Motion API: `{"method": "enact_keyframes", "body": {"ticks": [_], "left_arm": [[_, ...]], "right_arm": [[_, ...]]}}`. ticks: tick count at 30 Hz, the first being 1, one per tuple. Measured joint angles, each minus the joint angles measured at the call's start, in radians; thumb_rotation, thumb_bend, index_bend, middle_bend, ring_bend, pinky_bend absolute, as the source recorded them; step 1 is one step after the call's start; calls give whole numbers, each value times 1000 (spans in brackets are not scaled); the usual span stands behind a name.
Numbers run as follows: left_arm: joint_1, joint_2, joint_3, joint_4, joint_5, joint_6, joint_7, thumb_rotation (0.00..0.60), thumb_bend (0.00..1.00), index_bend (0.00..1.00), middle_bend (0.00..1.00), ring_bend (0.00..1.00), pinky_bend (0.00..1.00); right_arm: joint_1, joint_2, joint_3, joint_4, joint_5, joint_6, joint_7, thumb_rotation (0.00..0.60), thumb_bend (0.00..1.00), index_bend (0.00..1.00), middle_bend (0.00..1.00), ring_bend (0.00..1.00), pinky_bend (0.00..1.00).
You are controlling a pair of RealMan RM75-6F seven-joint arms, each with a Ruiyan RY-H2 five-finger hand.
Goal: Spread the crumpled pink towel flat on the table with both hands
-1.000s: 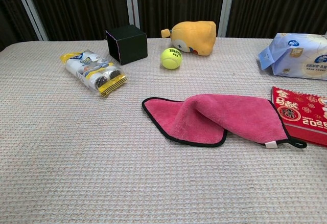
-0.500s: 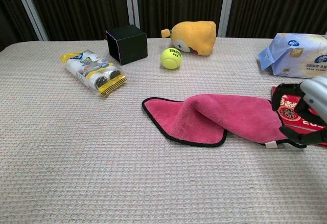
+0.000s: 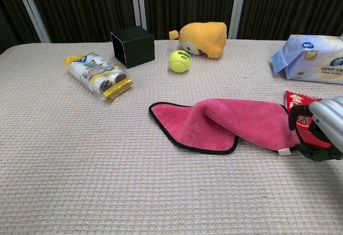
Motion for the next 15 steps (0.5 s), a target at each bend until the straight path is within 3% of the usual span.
{"method": "enact_keyframes", "body": {"ticks": [15], "left_arm": [[-2,-1,0,1,1,-1,-1,600,0,0,0,0,0]], "right_arm": [[-27,-14,-32,-14,20,29,-6,600,316,459,1000,1000,972]]}}
